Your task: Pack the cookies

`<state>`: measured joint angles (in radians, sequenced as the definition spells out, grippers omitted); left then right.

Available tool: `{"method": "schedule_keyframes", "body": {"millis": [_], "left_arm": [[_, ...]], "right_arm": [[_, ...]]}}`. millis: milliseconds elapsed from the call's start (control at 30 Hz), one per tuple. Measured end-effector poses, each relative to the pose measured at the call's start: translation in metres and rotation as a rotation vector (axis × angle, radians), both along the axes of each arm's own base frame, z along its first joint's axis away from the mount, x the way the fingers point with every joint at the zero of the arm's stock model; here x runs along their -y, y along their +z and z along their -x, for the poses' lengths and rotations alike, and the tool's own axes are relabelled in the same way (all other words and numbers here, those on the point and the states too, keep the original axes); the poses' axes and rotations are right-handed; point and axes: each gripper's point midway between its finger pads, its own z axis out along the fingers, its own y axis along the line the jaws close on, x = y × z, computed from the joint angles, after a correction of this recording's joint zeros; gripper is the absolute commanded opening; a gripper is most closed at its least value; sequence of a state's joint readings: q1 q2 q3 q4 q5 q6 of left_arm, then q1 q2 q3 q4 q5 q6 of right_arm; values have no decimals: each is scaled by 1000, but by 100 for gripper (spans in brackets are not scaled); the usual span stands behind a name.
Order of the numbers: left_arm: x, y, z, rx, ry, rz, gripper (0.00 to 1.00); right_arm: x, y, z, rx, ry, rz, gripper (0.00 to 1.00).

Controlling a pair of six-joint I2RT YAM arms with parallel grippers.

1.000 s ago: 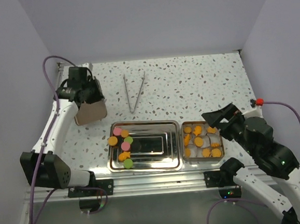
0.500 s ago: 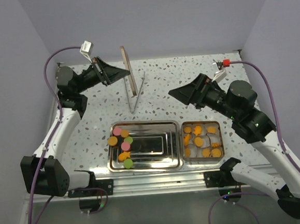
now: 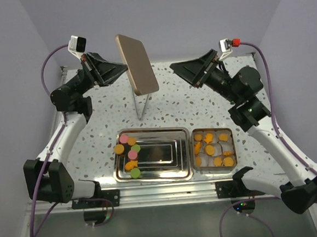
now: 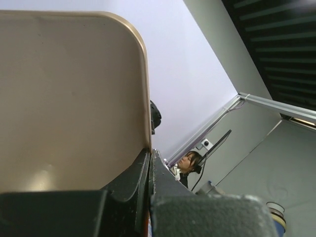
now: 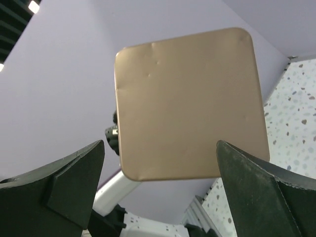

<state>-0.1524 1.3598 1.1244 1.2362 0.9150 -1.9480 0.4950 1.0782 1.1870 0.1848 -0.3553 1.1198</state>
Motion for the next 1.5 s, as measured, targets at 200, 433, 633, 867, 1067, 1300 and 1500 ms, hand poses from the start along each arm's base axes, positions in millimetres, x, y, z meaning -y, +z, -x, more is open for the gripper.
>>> {"method": "schedule_keyframes", "body": {"millis": [200,433,633,867,1067,1300,1500], "left_arm": [[-7,22,8,20,15,68,0],[-14,44,23,82,37,127,0],[-17,50,22,83,54,160,0],[-19,56,23,92,61,178,0],[-21,59,25,98,64,185,0],[-22,62,27,102,69,197,0],[-23,64,30,104,64,208,0]], "right_arm": [[-3,20,-25,11,-6,-63,99],[-18,18,-44,-18,57,-154,99],[-34,1,-63,-78,116,-202,99],[-55,0,-83,-100,216,-251,97],[-80,-1,-98,-127,350,-337,94],[-92,9,-77,-130,486,-391,77],[-83,29,-60,-94,554,-457,57]]}}
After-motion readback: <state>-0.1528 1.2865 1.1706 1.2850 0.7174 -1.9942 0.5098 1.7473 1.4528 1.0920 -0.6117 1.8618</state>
